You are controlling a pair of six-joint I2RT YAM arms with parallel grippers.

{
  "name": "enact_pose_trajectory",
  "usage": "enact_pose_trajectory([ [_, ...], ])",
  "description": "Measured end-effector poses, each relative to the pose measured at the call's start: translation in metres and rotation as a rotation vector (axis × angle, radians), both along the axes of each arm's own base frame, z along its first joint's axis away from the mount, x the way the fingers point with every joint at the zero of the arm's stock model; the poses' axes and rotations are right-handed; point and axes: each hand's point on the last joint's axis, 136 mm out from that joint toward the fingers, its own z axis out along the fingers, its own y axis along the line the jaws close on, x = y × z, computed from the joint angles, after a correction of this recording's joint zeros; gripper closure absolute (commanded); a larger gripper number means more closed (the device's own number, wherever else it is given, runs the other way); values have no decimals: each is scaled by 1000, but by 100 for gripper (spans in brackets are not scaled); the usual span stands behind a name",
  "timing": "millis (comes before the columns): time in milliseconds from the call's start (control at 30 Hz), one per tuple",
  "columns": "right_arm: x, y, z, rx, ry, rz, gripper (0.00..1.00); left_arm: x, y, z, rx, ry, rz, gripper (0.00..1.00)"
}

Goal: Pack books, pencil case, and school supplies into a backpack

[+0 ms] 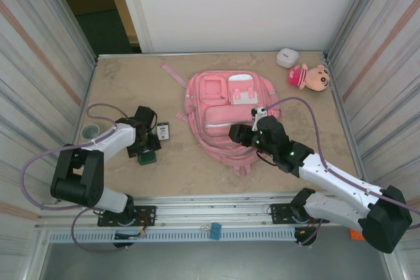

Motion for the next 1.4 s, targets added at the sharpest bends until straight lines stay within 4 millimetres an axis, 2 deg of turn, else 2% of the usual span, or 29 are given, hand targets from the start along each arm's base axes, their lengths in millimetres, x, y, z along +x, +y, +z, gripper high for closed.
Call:
enact_pose_trajectory([
  [100, 1, 1, 0, 1, 0, 0, 49, -4, 1, -3, 1, 10, 3, 19],
  [233, 1, 1, 1, 4, -4, 0, 49, -4, 0, -3, -2, 11, 6, 30],
  [467, 3, 3, 8, 15, -15, 1, 49, -4, 1, -3, 0, 12, 4, 35],
  [700, 5, 5, 1, -2, 4, 3, 49, -3, -4, 3, -32, -10, -1, 40],
  [767, 5, 6, 1, -2, 5, 4, 49, 0, -9, 14, -64, -48, -16, 41],
  [900, 9, 11, 2, -3, 12, 11, 49, 9, -26, 53, -133, -209, -122, 43],
  [1067, 12, 23, -1, -4, 40, 44, 49, 19, -57, 115, -218, -469, -391, 47],
  [1200, 11, 31, 1, 9, 51, 76, 48, 14, -82, 155, -254, -635, -659, 50],
  [1300, 10, 37, 10, 38, 44, 109, 47, 7, -95, 171, -249, -712, -843, 51],
  [1400, 10, 41, 19, 76, 30, 138, 46, 0, -106, 173, -231, -742, -1018, 51],
])
